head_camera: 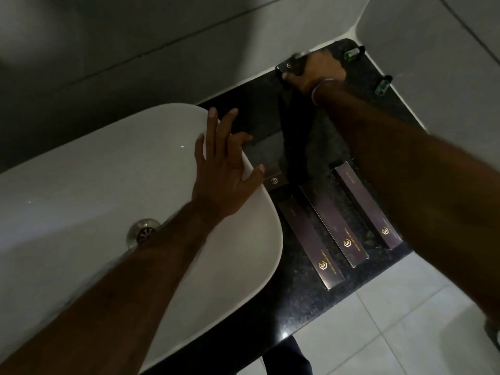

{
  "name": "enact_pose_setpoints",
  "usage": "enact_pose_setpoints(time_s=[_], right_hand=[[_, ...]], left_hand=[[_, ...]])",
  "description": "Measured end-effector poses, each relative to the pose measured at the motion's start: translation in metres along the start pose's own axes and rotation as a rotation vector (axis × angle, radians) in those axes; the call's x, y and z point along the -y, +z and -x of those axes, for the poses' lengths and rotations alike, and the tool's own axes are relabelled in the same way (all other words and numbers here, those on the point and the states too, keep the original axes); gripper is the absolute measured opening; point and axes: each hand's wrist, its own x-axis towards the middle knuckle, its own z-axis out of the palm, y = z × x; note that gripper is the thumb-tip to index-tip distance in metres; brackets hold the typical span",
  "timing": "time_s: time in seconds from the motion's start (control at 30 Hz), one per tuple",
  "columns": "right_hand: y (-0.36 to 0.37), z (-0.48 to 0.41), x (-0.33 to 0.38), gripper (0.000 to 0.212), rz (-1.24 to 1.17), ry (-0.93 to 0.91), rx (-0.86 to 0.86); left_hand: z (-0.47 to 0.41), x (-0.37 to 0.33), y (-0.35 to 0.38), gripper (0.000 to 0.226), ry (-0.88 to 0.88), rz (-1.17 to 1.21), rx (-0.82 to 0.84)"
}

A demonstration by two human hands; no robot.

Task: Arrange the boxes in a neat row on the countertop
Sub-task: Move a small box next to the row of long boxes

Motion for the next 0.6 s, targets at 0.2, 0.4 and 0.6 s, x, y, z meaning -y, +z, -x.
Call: enact_pose_setpoints(time_s=[0.2, 0.4, 0.6], right_hand=[[0.014, -0.015, 0.006, 0.065, 0.003, -0.021, -0.028], [0.015, 0.023, -0.022, 0.077, -0.067, 0.028, 0.078], [0.03, 0.087, -0.063, 0.059, 0.0, 0.014, 0.212]], left_hand=[[0.001, 0.0, 0.001, 0.054, 0.004, 0.005, -0.023], [0.0, 0.003, 0.006, 0.05, 0.015, -0.015, -0.033], [0.0, 0.005, 0.008, 0.048, 0.032, -0.018, -0.071]])
